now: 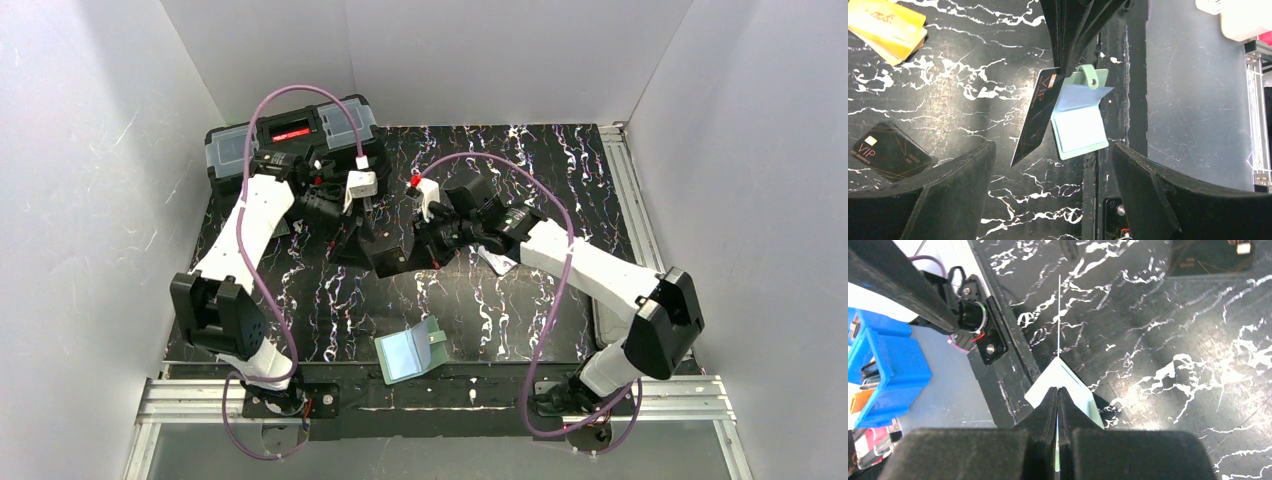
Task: Put the credit cards into the card holder
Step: Pick up the credit card from the center of the board, then insert the credit card into the card holder.
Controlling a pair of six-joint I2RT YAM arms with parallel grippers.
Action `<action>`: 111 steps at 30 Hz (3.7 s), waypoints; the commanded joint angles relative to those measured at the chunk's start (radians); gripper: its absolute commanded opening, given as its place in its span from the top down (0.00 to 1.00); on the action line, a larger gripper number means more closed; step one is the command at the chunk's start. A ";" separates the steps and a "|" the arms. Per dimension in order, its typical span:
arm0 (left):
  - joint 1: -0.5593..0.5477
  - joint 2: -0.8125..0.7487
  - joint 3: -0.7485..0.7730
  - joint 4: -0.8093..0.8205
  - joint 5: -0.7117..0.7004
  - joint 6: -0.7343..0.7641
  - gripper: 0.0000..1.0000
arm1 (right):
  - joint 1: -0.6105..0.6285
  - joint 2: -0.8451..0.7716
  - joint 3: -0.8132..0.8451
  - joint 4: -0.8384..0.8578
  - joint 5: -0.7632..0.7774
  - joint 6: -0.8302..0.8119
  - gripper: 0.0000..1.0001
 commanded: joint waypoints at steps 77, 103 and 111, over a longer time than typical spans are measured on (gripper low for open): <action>-0.073 -0.510 -0.519 1.590 0.189 -1.757 1.00 | -0.065 -0.299 -0.187 0.807 -0.086 0.425 0.37; -0.068 -0.578 -0.529 1.097 0.088 -1.352 0.41 | -0.019 -0.278 -0.095 0.325 -0.005 0.287 0.99; -0.032 -0.667 -0.560 0.658 0.036 -0.820 0.31 | 0.241 -0.233 -0.153 -0.097 0.274 0.169 0.99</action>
